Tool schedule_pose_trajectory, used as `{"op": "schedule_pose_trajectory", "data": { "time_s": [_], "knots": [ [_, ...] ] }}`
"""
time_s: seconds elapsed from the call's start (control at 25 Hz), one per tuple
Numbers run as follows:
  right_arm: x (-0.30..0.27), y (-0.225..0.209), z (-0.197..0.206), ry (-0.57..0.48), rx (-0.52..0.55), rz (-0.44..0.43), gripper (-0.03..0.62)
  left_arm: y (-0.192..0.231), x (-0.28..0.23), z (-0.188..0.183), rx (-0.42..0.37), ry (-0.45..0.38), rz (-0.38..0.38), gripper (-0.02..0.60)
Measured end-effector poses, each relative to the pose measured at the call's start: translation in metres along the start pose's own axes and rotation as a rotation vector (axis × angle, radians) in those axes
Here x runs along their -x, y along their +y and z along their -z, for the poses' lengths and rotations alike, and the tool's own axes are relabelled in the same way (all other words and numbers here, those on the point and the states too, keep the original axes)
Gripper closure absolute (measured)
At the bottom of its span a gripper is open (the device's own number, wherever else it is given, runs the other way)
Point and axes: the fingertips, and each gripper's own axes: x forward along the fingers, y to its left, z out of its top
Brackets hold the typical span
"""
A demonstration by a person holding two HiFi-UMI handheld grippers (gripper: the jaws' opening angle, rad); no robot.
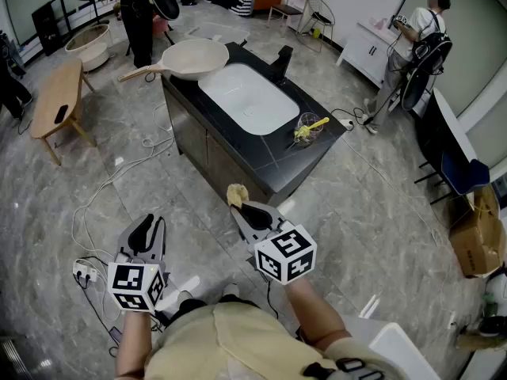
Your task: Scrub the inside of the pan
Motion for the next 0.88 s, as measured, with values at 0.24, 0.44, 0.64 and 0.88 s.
{"op": "schedule_pose_trajectory", "data": {
  "time_s": [0.24,0.44,0.64,0.88],
  "knots": [
    [0.012,-0.017,0.008,0.0,-0.04,-0.008,0.551,-0.023,-0.009,0.005,0.1,0.033,0.085,0.495],
    [0.009,-0.021,0.01,-0.005,-0.072,-0.036,0.551,-0.029,-0.018,0.009,0.092,0.078,0.117,0.495],
    [-0.007,-0.026,0.009,0.009,-0.077,-0.041,0.551,-0.023,-0.037,0.009,0.036,0.104,0.126,0.495],
    [-0.047,-0.043,0.002,0.04,-0.062,-0.027,0.551,0.007,-0.085,0.01,0.03,0.13,0.155,0.495]
  ]
}}
